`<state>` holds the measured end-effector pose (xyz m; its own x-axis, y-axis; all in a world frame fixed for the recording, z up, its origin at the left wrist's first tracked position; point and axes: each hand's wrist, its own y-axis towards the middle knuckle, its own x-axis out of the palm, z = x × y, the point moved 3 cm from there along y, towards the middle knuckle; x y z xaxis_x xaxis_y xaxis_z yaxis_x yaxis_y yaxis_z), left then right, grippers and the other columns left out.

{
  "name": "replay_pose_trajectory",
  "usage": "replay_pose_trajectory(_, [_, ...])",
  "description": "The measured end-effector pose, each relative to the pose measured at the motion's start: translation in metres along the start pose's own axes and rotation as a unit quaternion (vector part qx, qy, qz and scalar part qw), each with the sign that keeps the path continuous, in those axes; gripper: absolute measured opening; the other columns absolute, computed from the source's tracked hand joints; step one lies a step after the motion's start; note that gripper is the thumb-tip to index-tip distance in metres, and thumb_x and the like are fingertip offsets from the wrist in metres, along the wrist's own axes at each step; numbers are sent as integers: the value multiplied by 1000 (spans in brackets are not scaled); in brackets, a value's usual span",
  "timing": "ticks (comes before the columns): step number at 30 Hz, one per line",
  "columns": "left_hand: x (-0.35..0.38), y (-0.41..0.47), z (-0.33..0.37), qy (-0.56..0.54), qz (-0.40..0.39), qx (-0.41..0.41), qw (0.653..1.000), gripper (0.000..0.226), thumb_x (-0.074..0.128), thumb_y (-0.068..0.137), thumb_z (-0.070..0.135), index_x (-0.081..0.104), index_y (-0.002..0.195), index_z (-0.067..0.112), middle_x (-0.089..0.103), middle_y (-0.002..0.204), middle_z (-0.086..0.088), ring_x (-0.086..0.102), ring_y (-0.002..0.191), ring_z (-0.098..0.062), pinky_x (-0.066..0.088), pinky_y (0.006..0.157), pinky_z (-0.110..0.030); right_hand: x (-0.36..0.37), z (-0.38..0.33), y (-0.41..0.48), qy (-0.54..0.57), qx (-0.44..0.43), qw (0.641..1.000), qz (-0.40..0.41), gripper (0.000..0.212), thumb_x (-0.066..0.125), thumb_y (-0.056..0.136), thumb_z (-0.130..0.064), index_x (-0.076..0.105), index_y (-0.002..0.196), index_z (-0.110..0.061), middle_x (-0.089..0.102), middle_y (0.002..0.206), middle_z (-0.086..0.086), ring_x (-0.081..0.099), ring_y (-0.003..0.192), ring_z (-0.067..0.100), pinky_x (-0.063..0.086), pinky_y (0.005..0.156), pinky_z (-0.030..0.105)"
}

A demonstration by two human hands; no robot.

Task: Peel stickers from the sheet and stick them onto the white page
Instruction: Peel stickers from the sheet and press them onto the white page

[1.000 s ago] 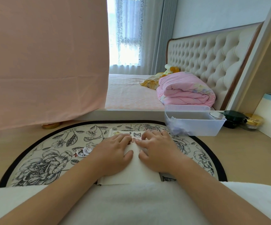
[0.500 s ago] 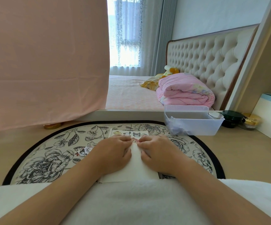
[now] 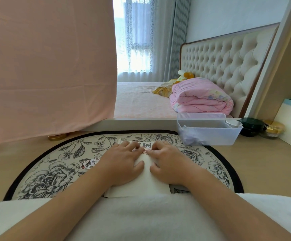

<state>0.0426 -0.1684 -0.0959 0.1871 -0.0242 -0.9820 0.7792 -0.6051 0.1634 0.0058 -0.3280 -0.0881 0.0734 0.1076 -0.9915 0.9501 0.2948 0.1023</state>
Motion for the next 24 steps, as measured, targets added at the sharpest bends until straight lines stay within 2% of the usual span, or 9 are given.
replay_pose_trajectory(4, [-3,-3,2,-12,34,0,999,87,4,79,62,46,147,27,43,151,14,38,138,-12,39,107,-33,-3,2,-4,9,0,1000,14,54,31,83,-43,66,117,-18,54,121,-3,51,113,19,41,97,41])
replay_pose_trajectory(7, [-6,-9,1,-56,64,22,996,70,18,86,57,62,131,27,57,138,15,48,130,-12,49,97,-37,-2,0,-6,-7,-9,1000,14,60,27,85,-43,53,136,-25,51,126,-2,47,118,18,38,97,41])
replay_pose_trajectory(9, [-6,-11,0,-72,66,24,995,67,19,86,55,63,129,30,58,135,17,49,127,-11,50,96,-36,-2,0,-6,-22,-15,1000,8,62,25,85,-43,50,140,-30,50,127,-2,46,118,18,36,96,41])
replay_pose_trajectory(12, [-5,-11,0,-83,66,12,994,66,19,85,55,62,130,33,56,134,21,47,127,-8,48,98,-34,-2,3,-7,5,-13,1000,17,53,30,84,-42,65,122,-28,54,121,-5,52,113,17,39,97,39])
replay_pose_trajectory(14, [-5,-11,0,-94,75,5,993,56,28,90,52,62,129,33,56,134,22,47,128,-6,47,98,-31,-3,5,-8,30,-11,999,22,46,36,85,-40,69,114,-25,58,120,-6,54,111,15,41,100,41])
replay_pose_trajectory(17, [-5,-10,-4,-132,81,-10,988,38,47,94,42,65,125,30,58,131,20,48,126,-5,43,99,-26,-4,5,-11,47,-9,999,23,42,42,89,-37,68,119,-24,58,129,-6,53,118,16,37,105,41])
replay_pose_trajectory(20, [-10,-15,-9,-195,108,-24,975,38,45,89,47,66,119,35,61,120,23,52,116,-3,48,93,-30,-8,1,-13,39,-10,998,43,47,44,90,-39,62,133,-33,57,136,-10,49,128,16,33,108,40])
replay_pose_trajectory(24, [-26,-34,-29,-193,157,-43,968,30,56,94,43,62,124,41,56,121,28,49,111,4,43,86,-22,-16,-13,-13,75,-25,993,83,44,49,92,-40,59,135,-40,60,130,-16,54,120,11,44,103,37])
